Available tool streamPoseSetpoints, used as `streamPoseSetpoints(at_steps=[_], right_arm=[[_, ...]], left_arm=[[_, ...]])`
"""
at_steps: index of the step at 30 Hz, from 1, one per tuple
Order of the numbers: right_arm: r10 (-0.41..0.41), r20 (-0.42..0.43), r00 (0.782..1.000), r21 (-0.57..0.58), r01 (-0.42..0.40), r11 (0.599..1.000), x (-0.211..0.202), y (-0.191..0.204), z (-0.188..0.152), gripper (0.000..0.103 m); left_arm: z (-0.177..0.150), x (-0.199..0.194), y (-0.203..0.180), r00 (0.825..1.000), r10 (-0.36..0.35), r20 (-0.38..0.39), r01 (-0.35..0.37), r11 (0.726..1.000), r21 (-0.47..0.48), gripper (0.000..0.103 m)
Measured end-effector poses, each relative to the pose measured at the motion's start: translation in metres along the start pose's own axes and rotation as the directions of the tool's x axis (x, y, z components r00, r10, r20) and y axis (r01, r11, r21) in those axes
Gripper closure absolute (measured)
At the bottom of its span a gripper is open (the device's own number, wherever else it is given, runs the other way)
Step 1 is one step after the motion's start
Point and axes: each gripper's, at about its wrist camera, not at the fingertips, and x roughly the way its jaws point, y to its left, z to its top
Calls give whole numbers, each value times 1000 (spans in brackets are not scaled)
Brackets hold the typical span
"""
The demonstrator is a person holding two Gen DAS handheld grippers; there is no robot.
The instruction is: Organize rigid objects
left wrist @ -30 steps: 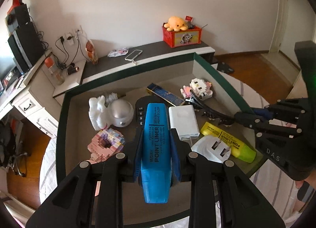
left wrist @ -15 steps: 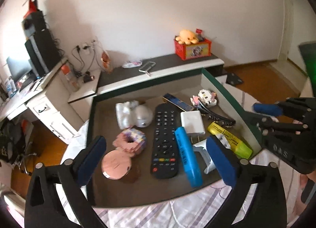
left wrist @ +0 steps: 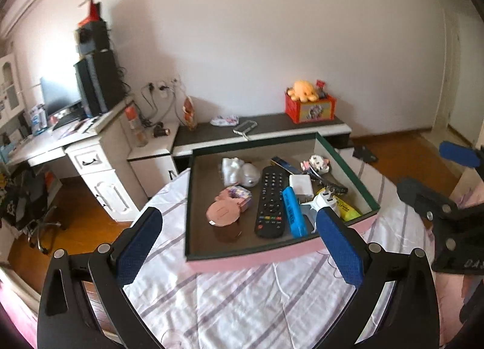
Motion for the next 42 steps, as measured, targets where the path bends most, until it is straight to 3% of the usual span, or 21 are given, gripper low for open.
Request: streamPoseSetpoints(at_steps=[11, 24, 37, 42], right_arm=[[19, 115, 993, -22, -17, 1000, -92, 37, -25, 0], [2, 191, 982, 1, -2, 1000, -158, 50, -44, 0], [13, 320, 947, -22, -6, 1000, -232, 67, -51, 0], [13, 382, 924, -27, -3, 1000, -262, 72, -51, 0]], left_arm=[[-30, -105, 7, 988, 15, 155, -11, 1000, -27, 0], [-53, -178, 6, 964, 25, 264, -14, 999, -44, 0], [-64, -268, 3, 909, 109, 402, -101, 994, -42, 0], [-67, -301, 0, 874, 124, 469, -110, 992, -58, 0]])
